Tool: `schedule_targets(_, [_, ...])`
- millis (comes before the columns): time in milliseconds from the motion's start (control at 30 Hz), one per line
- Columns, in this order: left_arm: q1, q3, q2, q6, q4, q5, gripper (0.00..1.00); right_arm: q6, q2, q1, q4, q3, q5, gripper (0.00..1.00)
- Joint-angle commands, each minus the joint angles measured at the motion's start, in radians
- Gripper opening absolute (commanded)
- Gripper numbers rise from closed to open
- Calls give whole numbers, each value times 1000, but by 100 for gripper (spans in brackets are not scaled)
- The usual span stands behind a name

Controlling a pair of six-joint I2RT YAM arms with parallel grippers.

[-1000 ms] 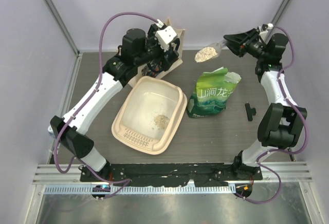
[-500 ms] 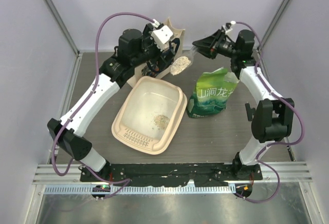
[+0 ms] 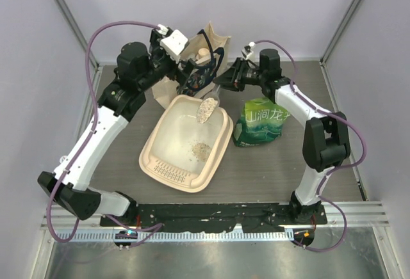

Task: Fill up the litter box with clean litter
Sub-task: Pour the cat litter into the litter box.

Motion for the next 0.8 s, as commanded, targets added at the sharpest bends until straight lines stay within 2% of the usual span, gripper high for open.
schedule_targets(0, [9, -51, -42, -9, 83, 8, 100, -275, -5, 69, -170, 130, 115, 1])
schedule_targets(33, [12, -60, -48, -9, 85, 8, 100, -345, -5, 79, -217, 138, 132, 1])
schedule_targets(233, [24, -78, -54, 3, 109, 14, 100, -468, -9, 134, -294, 181, 195, 1])
schedule_targets(433, [29, -86, -51, -2, 140, 22, 100, -787, -83, 211, -412, 213, 299, 1])
schedule_targets(467, [29, -86, -51, -3, 142, 24, 100, -872, -100, 246, -411, 204, 316, 1])
schedule_targets(567, [29, -83, -50, 1, 142, 24, 100, -986, -160, 293, -373, 150, 367, 1])
schedule_targets(767, [29, -60, -36, 3, 142, 33, 100, -1146, -226, 350, -374, 107, 416, 1])
